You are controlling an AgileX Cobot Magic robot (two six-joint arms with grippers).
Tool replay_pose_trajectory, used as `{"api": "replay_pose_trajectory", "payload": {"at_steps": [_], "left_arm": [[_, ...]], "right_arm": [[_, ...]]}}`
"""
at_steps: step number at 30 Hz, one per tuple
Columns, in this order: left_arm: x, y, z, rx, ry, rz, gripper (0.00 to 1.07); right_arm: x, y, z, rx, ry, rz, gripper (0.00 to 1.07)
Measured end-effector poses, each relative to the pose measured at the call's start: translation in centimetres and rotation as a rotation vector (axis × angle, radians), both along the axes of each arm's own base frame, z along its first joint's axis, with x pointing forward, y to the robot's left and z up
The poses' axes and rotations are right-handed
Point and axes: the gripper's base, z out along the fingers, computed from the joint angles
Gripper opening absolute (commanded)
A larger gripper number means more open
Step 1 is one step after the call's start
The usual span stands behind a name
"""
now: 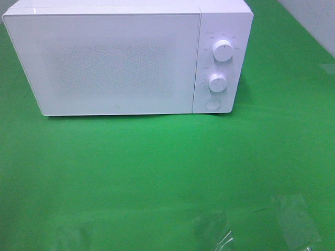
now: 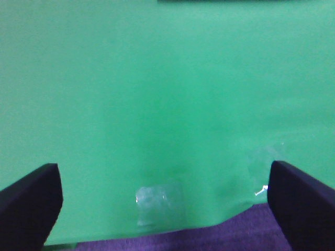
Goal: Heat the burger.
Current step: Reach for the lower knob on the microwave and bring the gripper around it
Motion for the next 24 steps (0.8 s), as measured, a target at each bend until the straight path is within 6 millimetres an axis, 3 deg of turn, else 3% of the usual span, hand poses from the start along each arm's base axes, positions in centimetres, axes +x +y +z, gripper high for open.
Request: {"api": "replay_pose_trajectory", "payload": {"at_steps": [4, 6, 10, 24], "left_arm": [[-1.9, 0.0, 0.5, -0.015, -0.119, -0.004, 1.01], [-4.1, -0.2, 0.7, -0.049, -0.257, -0.017, 1.01], [-5.2, -0.2, 0.7, -0.057, -0.323, -0.021, 1.01], [-5.4, -0.2, 0.7, -0.059, -0.337, -0.022, 1.01]], "right_arm": [[0.0, 0.0, 0.0, 0.0, 0.0, 0.0, 0.76], [0.0, 0.0, 0.0, 0.0, 0.0, 0.0, 0.76], [0.0, 0.0, 0.0, 0.0, 0.0, 0.0, 0.76], [0.0, 0.0, 0.0, 0.0, 0.0, 0.0, 0.76]]}}
